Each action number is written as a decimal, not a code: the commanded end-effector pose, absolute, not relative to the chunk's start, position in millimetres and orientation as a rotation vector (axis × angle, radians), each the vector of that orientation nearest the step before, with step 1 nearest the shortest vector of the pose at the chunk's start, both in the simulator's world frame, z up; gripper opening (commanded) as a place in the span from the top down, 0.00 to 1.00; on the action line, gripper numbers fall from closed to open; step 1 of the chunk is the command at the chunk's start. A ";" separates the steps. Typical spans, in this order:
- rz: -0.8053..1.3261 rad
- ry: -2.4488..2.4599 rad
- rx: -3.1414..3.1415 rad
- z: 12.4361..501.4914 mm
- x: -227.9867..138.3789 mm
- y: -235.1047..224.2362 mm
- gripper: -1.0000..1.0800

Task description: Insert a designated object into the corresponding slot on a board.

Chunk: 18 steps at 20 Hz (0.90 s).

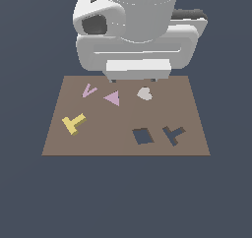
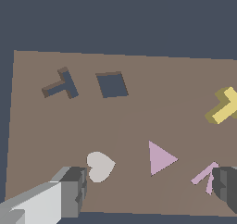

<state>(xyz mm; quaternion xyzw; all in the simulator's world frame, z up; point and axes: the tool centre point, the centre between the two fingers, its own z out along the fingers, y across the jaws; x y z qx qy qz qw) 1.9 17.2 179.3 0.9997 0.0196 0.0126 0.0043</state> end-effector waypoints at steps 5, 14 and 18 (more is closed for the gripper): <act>0.039 0.072 3.132 177.9 1.7 15.2 0.04; 0.035 0.178 3.129 164.5 0.8 -3.9 0.04; 0.032 0.261 3.124 153.9 1.0 -19.0 0.04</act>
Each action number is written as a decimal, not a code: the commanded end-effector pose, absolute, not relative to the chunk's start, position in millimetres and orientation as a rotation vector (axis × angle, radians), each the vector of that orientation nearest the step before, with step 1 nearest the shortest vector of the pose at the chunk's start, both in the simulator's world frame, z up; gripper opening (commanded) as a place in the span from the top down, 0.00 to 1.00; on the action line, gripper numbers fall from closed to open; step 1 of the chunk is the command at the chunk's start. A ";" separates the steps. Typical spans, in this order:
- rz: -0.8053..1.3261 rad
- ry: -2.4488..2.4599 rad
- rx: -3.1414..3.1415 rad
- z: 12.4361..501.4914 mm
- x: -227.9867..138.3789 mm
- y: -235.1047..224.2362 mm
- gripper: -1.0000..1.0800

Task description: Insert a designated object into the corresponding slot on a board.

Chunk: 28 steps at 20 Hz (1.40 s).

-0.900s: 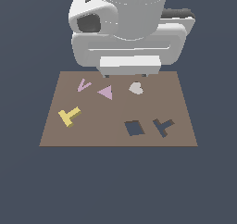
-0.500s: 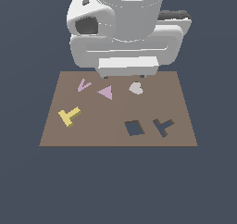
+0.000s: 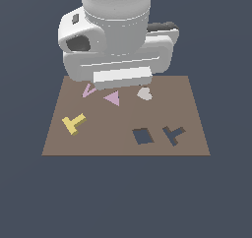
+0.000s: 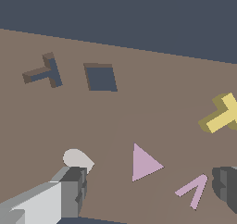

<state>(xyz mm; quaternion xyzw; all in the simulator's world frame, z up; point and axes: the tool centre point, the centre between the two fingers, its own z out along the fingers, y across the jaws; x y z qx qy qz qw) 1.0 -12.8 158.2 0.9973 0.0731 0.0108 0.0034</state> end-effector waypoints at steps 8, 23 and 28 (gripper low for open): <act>0.023 0.497 3.098 123.5 6.3 -61.9 0.04; 0.006 0.935 2.999 65.6 36.2 -138.4 0.04; 0.002 1.015 2.973 55.2 45.0 -150.8 0.04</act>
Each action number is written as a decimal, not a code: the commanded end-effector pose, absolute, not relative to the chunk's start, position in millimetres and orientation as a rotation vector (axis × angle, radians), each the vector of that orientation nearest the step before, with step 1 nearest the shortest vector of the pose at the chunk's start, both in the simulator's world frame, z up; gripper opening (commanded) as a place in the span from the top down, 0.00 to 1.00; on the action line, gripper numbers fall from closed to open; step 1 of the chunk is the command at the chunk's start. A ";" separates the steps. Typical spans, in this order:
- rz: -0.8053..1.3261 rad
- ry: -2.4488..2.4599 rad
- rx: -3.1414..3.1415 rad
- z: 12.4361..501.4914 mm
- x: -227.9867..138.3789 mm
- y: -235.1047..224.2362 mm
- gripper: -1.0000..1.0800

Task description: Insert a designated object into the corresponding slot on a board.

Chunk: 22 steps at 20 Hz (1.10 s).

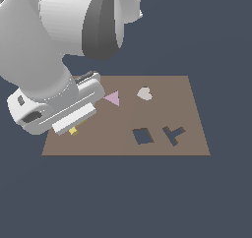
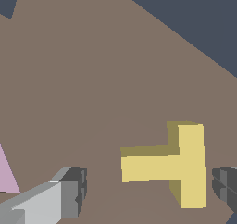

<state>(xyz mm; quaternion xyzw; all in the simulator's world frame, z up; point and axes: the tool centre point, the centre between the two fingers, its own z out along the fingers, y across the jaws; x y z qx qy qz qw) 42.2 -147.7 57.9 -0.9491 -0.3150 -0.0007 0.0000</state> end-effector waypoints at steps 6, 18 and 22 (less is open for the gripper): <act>0.000 -1.057 -2.958 49.7 50.4 -157.1 0.04; 0.000 -1.055 -2.959 33.4 50.5 -156.7 0.04; 0.000 -1.056 -2.959 30.0 50.6 -156.4 1.00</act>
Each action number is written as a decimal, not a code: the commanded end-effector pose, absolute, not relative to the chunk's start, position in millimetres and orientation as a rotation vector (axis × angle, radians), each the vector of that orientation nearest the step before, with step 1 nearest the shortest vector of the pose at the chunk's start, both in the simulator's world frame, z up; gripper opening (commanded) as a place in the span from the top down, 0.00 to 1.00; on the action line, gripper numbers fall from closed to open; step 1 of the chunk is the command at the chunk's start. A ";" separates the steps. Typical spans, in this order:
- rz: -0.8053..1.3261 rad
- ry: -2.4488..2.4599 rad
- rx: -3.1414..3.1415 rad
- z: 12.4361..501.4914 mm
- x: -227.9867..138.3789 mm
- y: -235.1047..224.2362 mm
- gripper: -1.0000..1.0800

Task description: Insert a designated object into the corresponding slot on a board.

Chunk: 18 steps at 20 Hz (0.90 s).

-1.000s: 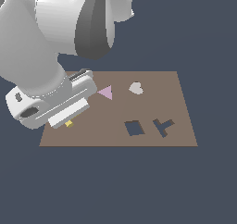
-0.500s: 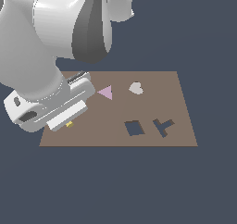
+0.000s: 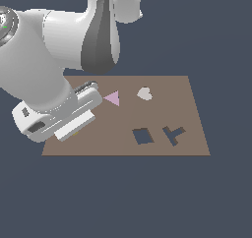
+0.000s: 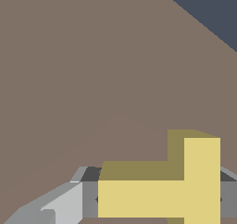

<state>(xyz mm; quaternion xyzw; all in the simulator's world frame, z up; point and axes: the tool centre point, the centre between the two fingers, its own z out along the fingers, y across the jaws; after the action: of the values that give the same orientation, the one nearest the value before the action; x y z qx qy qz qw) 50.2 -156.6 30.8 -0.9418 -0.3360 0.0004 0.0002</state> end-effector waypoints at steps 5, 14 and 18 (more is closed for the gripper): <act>0.000 -1.056 -2.959 30.0 50.6 -156.4 1.00; 0.000 -1.056 -2.959 35.1 50.9 -156.6 1.00; 0.001 -1.052 -2.960 33.3 50.4 -154.0 1.00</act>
<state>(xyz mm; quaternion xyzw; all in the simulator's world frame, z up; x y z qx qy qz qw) 50.4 -155.8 33.3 -0.9421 -0.3352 0.0003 0.0000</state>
